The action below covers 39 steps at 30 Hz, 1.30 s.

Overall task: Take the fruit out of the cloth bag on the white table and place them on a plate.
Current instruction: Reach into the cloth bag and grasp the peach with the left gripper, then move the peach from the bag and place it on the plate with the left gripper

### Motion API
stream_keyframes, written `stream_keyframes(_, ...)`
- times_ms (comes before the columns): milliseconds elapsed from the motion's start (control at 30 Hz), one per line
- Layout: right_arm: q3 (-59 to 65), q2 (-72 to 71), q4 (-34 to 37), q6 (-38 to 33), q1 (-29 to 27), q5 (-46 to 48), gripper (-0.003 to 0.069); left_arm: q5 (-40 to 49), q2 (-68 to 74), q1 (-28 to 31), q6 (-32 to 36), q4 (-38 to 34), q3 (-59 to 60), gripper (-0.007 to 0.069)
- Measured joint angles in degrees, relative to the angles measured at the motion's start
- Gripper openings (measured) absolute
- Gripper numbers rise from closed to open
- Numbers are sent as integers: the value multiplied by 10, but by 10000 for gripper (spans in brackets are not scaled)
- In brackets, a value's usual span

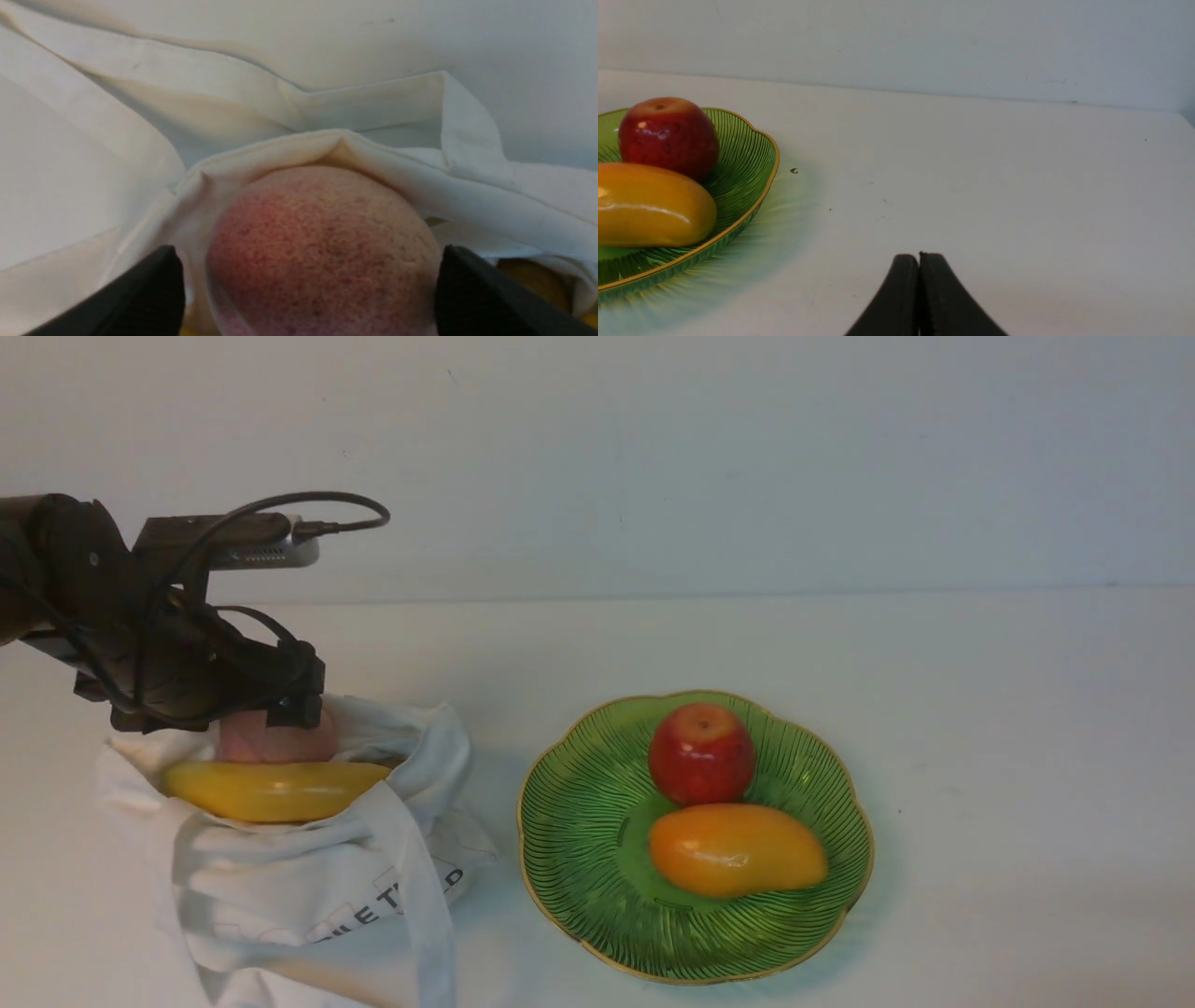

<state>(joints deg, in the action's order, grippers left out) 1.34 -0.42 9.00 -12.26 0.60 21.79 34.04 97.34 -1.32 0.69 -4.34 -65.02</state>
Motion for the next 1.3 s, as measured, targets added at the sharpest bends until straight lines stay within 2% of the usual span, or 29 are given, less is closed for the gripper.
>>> stream_keyframes(167, 0, 0, 0, -1, 0, 0, -13, -7, 12, 0, 0, -9, -2, 669)
stream_keyframes(367, 0, 0, 0, -1, 0, 0, -13, -6, 18, 0, 0, -26, -3, 540)
stream_keyframes(733, 0, 0, 0, -1, 0, 0, -13, 22, -13, 0, 6, -36, -2, 540)
stream_keyframes(1067, 0, 0, 0, 0, 0, 0, -13, 55, -169, 0, 7, -43, -2, 540)
stream_keyframes(1233, 0, 0, 0, 0, 0, 0, -13, 91, -219, 0, 12, -105, -2, 540)
stream_keyframes(1300, 0, 0, 0, 0, 0, 0, -13, 104, -243, -10, 40, -169, -2, 540)
